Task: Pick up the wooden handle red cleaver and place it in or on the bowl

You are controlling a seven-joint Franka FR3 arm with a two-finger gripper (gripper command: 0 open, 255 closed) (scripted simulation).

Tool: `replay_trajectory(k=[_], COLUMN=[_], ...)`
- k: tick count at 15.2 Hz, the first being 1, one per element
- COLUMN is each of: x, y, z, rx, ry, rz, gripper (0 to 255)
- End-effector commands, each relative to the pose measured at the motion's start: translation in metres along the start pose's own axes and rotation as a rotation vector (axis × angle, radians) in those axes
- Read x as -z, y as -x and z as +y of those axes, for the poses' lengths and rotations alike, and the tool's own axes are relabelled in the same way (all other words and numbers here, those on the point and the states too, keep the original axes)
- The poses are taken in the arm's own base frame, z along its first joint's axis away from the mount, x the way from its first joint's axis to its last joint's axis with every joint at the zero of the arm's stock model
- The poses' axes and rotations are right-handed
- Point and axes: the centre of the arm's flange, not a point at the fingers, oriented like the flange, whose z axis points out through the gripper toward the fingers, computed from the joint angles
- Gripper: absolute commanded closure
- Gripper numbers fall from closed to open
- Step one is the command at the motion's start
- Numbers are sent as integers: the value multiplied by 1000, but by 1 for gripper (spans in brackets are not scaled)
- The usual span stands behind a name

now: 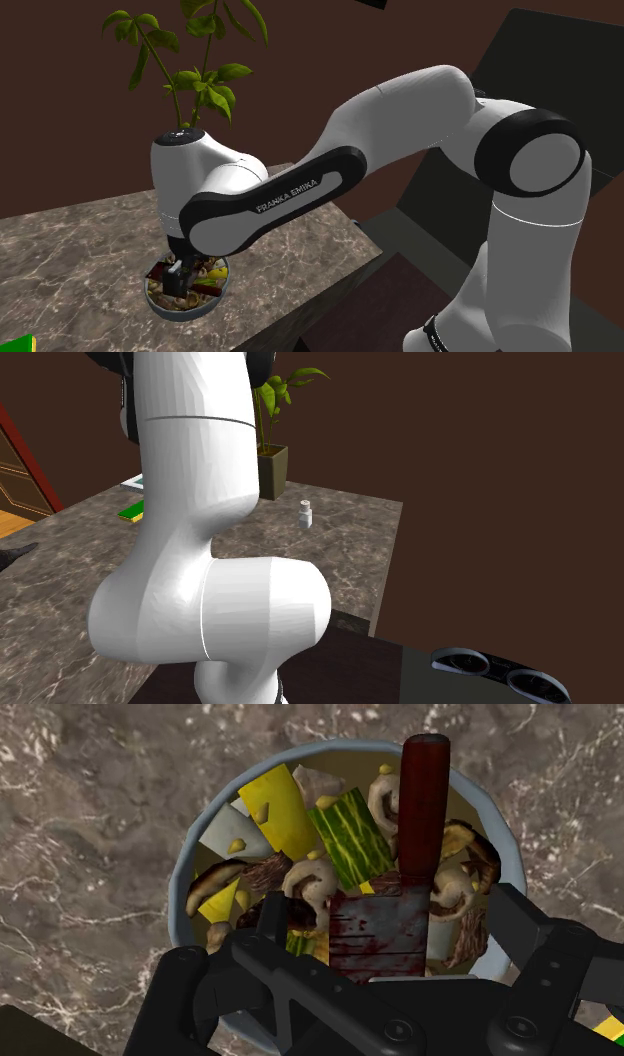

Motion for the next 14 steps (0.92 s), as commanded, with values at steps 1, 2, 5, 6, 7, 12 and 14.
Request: replay_trajectory(k=[1,2,5,6,7,12,14], x=[0,0,0,0,0,0,0], y=[0,0,0,0,0,2,0], z=[0,0,0,0,0,0,0], rx=[0,0,0,0,0,0,0], ry=[0,0,0,0,0,0,0], rz=[0,0,0,0,0,0,0], gripper=[0,0,255,255,255,255,255])
